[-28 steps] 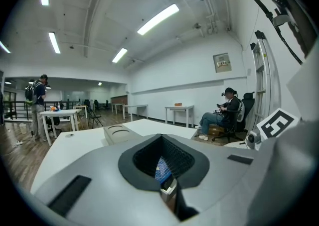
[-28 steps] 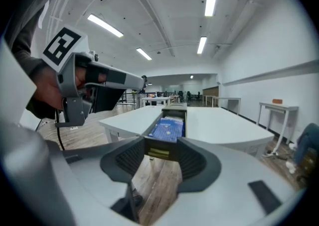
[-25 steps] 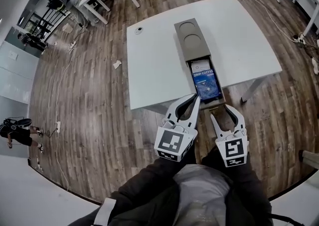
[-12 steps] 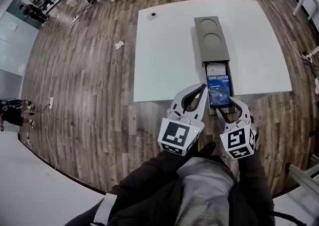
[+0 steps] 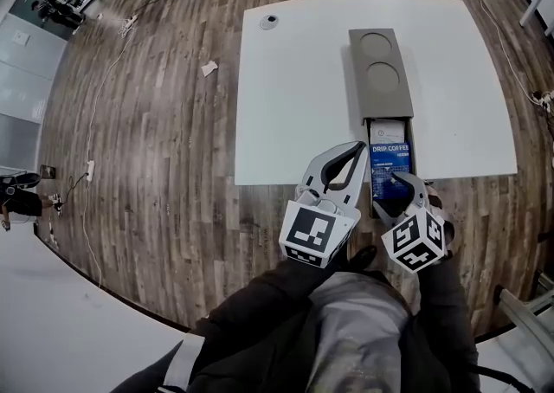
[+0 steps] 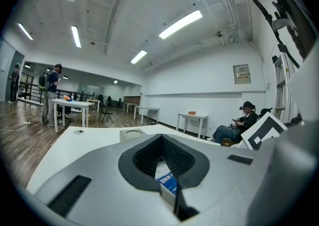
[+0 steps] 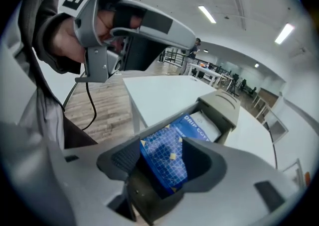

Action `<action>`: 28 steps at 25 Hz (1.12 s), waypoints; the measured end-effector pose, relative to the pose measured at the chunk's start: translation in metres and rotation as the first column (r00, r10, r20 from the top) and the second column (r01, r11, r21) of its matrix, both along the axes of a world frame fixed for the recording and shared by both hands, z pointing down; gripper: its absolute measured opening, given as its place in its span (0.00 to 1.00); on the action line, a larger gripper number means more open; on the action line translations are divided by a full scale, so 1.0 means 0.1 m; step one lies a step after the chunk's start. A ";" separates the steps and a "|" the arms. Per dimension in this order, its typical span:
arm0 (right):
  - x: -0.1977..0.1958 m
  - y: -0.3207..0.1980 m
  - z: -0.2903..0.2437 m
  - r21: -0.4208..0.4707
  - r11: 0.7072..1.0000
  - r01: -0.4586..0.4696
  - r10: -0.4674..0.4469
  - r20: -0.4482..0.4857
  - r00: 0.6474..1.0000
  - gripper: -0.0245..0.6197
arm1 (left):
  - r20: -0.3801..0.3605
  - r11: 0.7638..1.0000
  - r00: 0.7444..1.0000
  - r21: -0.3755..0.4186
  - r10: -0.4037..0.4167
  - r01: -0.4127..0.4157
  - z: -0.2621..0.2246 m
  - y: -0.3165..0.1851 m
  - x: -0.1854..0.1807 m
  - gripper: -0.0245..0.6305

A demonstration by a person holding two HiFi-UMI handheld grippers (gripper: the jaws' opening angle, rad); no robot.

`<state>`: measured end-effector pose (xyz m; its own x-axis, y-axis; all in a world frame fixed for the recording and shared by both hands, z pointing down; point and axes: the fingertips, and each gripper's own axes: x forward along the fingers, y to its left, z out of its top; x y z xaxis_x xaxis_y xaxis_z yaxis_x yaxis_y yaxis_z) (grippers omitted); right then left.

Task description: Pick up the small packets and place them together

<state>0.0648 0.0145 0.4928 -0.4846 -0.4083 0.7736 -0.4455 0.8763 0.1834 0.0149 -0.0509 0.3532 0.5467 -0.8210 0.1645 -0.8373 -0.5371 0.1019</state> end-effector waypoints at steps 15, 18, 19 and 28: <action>0.14 -0.32 0.18 -0.004 1.000 -0.024 0.023 -0.206 0.978 0.04 | 0.013 0.999 1.000 -0.050 0.009 -0.008 0.18 -0.30 -0.06 0.04; 0.12 -0.29 0.10 -0.005 1.000 -0.014 0.013 -0.143 0.990 0.04 | 0.010 0.998 1.000 -0.053 0.016 -0.015 0.18 -0.29 -0.04 0.04; 0.11 -0.27 0.08 -0.011 1.000 0.002 -0.004 -0.135 0.991 0.04 | 0.008 0.998 1.000 -0.054 0.017 -0.017 0.18 -0.29 -0.03 0.04; 0.08 -0.09 0.20 -0.130 0.967 0.219 -0.242 -0.200 0.950 0.56 | -0.010 0.999 1.000 -0.051 -0.018 0.017 0.17 -0.39 -0.15 0.04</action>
